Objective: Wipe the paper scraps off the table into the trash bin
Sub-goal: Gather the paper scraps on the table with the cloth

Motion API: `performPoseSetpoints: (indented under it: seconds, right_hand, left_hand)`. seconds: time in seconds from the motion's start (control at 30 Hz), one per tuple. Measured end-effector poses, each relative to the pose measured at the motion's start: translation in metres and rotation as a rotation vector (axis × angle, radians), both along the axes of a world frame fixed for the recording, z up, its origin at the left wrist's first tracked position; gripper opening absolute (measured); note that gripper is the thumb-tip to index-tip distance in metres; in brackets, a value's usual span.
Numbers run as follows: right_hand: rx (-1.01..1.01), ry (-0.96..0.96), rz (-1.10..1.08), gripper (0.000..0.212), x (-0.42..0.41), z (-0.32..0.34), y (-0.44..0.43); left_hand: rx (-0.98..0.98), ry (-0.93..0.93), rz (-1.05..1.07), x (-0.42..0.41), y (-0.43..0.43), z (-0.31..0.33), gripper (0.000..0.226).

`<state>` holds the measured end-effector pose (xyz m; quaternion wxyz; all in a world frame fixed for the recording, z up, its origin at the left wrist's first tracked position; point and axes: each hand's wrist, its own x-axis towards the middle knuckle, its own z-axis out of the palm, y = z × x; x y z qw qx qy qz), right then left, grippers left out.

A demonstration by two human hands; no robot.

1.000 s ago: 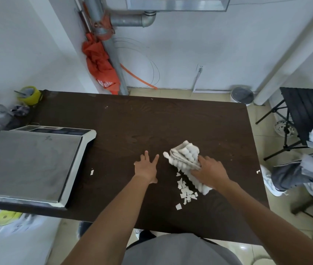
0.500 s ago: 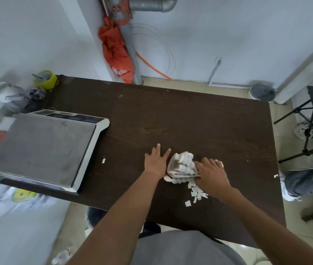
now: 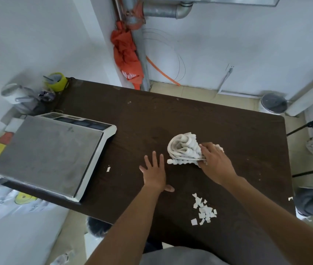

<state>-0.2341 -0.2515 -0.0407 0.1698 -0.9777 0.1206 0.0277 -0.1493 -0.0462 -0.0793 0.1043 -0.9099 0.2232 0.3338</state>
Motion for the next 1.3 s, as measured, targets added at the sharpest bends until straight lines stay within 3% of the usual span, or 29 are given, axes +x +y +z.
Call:
performPoseSetpoints:
  seconds: [0.17, 0.33, 0.6, 0.87, 1.3]
  right_hand:
    - [-0.043, -0.008, 0.169, 0.059, 0.056, 0.000, -0.003]
    - [-0.064, -0.053, 0.305, 0.066, 0.116, -0.004, 0.003]
    - [-0.066, -0.152, 0.466, 0.063, 0.215, -0.020, 0.032]
    - [-0.090, -0.193, 0.467, 0.043, 0.281, -0.037, 0.056]
    - [-0.122, -0.101, 0.267, 0.041, 0.268, -0.030, -0.059]
  left_hand:
    - [0.072, -0.006, 0.043, 0.015, -0.001, -0.001, 0.162]
    - [0.149, 0.042, -0.019, 0.035, -0.007, -0.002, 0.163]
    - [0.108, 0.094, 0.028, 0.038, -0.017, -0.006, 0.177]
    - [0.071, 0.093, 0.044, 0.041, -0.008, -0.017, 0.180]
    - [0.072, 0.127, 0.067, 0.045, -0.010, -0.013, 0.180]
